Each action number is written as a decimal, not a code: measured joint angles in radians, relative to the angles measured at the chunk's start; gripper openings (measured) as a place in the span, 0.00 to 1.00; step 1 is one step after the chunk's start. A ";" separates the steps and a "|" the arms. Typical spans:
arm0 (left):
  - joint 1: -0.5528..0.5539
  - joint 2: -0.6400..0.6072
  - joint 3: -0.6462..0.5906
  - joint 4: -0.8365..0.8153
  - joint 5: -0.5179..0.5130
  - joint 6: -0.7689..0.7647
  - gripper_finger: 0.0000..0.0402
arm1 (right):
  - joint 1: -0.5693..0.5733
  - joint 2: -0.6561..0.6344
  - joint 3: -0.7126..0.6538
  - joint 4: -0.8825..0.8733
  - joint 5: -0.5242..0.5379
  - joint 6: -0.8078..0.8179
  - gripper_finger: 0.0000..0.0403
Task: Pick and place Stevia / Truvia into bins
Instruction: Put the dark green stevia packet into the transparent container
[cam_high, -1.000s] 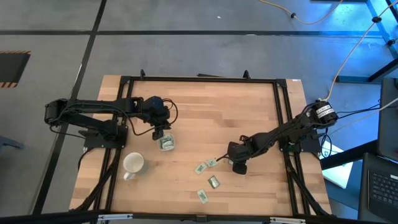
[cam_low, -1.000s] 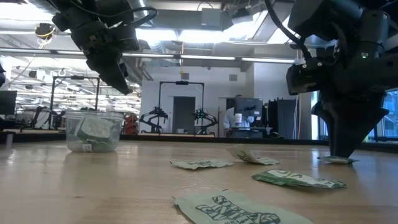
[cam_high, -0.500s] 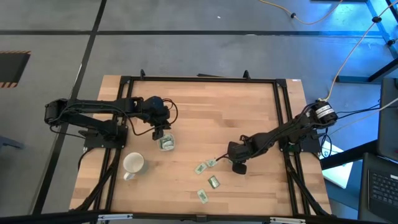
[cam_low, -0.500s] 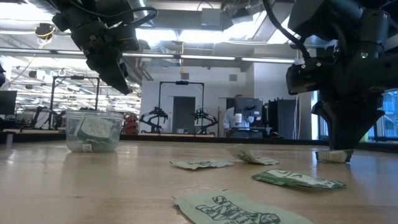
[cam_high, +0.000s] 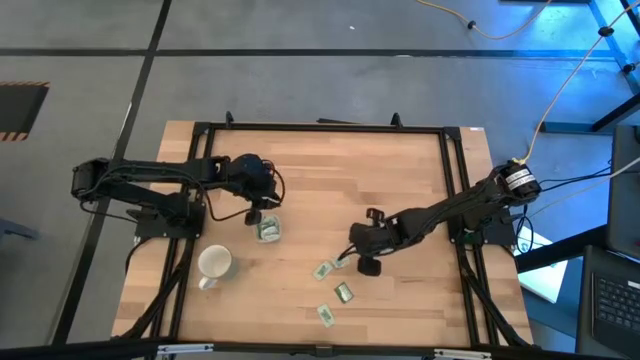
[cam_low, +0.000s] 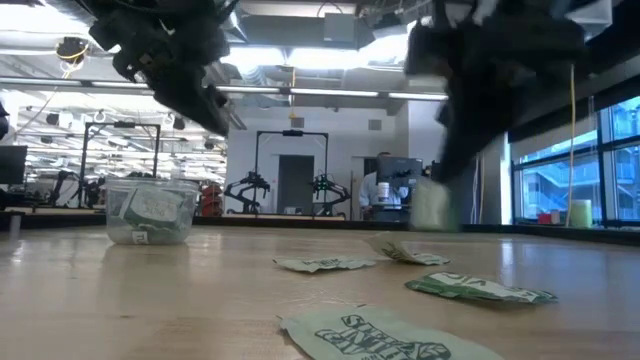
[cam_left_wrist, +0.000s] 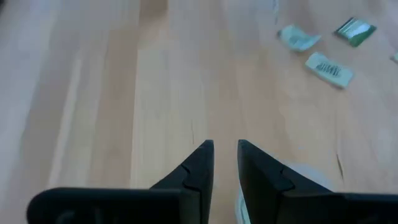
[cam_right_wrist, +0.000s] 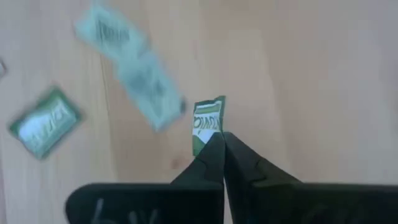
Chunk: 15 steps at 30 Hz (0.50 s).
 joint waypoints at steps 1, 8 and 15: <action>-0.010 0.000 0.000 0.024 0.000 0.015 0.17 | 0.000 -0.001 0.019 0.000 0.017 -0.016 0.00; -0.072 0.000 0.000 0.183 0.015 -0.033 0.21 | 0.000 -0.002 0.176 0.013 0.194 -0.186 0.00; -0.131 0.015 0.000 0.294 0.021 -0.080 0.30 | -0.019 -0.003 0.237 0.271 0.233 -0.381 0.00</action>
